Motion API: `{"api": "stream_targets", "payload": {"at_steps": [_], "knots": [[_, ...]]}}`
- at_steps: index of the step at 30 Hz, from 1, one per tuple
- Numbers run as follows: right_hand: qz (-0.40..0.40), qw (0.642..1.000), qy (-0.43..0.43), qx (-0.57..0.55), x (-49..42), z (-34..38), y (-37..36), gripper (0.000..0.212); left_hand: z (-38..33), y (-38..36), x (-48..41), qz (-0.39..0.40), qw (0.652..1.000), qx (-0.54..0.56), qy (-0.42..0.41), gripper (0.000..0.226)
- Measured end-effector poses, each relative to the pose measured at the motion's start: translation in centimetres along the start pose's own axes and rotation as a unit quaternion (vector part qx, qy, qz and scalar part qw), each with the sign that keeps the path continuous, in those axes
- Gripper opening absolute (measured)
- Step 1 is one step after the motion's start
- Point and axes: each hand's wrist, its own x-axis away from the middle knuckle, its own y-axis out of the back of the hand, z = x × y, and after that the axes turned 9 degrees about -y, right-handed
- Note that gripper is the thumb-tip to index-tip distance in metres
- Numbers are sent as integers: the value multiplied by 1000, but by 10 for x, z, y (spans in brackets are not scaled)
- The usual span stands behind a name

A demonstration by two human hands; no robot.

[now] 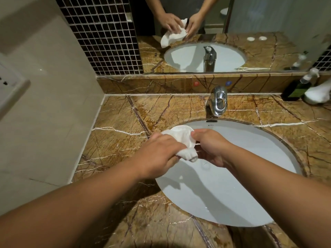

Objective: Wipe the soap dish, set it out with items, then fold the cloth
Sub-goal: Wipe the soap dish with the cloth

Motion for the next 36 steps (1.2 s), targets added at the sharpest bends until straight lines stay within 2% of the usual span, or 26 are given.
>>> {"api": "stream_targets", "payload": {"at_steps": [2, 5, 9, 12, 16, 19, 23, 28, 30, 33, 36], "knots": [[8, 1000, -21, 3, 0, -3, 2, 25, 5, 0, 4, 16, 1000, -6, 24, 36], [27, 999, -44, 10, 0, -5, -1, 23, 4, -5, 1, -37, 996, 1, 76, 31], [18, 1000, -22, 4, -2, -5, -6, 23, -13, -16, -3, -64, 994, 81, 32, 35], [0, 999, -14, 33, -4, -7, 1, 28, -7, -12, 5, -28, 998, 57, -10, 31], [23, 997, -45, 53, -3, -9, 4, 27, 7, -4, 11, 47, 999, -26, -1, 31], [42, 995, -66, 67, -3, -9, 0, 25, 5, -9, 8, 11, 999, -40, 11, 25], [52, 995, -66, 53, -4, -9, -4, 21, -9, -17, 4, -57, 996, 64, 15, 27], [8, 995, -49, 88, -7, -7, 0, 26, -4, -17, 21, 26, 996, 60, -57, 30], [13, 995, -61, 82, -8, -8, 0, 25, 5, -14, 25, 47, 997, 43, -30, 31], [38, 994, -73, 69, -8, -10, -12, 24, 9, -14, 23, -13, 997, 42, 58, 31], [39, 995, -61, 65, -9, -10, -21, 22, -5, -21, 18, -62, 993, 93, 48, 31]]}}
